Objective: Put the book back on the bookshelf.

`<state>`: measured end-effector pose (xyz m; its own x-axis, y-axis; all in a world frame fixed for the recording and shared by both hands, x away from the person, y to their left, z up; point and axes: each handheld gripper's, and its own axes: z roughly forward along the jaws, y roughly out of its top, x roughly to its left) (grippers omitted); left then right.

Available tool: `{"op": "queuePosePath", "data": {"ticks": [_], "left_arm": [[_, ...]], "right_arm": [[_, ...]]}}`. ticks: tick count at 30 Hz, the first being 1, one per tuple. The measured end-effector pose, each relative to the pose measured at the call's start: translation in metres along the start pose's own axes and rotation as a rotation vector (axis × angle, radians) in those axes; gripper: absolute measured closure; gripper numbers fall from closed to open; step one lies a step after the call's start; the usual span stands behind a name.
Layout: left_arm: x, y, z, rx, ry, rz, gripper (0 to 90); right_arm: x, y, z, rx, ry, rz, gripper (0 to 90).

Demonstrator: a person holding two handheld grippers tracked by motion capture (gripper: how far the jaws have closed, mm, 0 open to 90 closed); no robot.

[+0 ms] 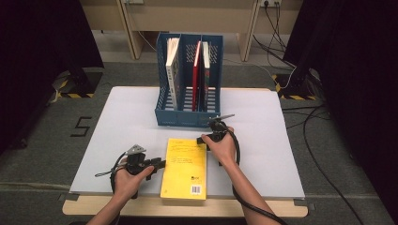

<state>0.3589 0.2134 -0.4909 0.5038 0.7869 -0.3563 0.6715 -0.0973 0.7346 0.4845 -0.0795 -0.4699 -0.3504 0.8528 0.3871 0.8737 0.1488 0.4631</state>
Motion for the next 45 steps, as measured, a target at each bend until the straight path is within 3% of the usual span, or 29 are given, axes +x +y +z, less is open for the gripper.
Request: {"op": "queuePosePath", "data": {"ticks": [9, 17, 19, 26, 32, 39, 45], "left_arm": [[-0.003, 0.000, -0.001, 0.034, -0.008, -0.013, 75.7], [-0.004, 0.001, 0.003, 0.069, 0.000, 0.020, 76.9], [-0.005, 0.001, 0.004, 0.083, 0.010, 0.035, 78.6], [-0.006, 0.000, 0.009, 0.098, 0.014, 0.020, 85.5], [-0.008, -0.001, 0.010, 0.102, 0.030, 0.027, 86.1], [-0.008, -0.001, 0.010, 0.105, 0.035, 0.034, 86.0], [-0.010, 0.000, 0.011, 0.107, 0.050, 0.046, 86.9]], "right_arm": [[0.001, 0.003, 0.003, 0.012, 0.002, -0.008, 47.3], [0.001, 0.004, 0.004, 0.028, 0.009, -0.037, 47.1], [0.000, 0.005, 0.004, 0.037, 0.018, -0.033, 47.2], [-0.004, 0.004, 0.003, 0.024, 0.046, 0.013, 50.4], [-0.007, 0.002, 0.002, 0.009, 0.065, 0.054, 52.0], [0.000, 0.004, 0.003, 0.022, 0.008, 0.019, 53.8], [-0.003, 0.001, 0.002, -0.002, 0.015, 0.063, 59.3]]}}
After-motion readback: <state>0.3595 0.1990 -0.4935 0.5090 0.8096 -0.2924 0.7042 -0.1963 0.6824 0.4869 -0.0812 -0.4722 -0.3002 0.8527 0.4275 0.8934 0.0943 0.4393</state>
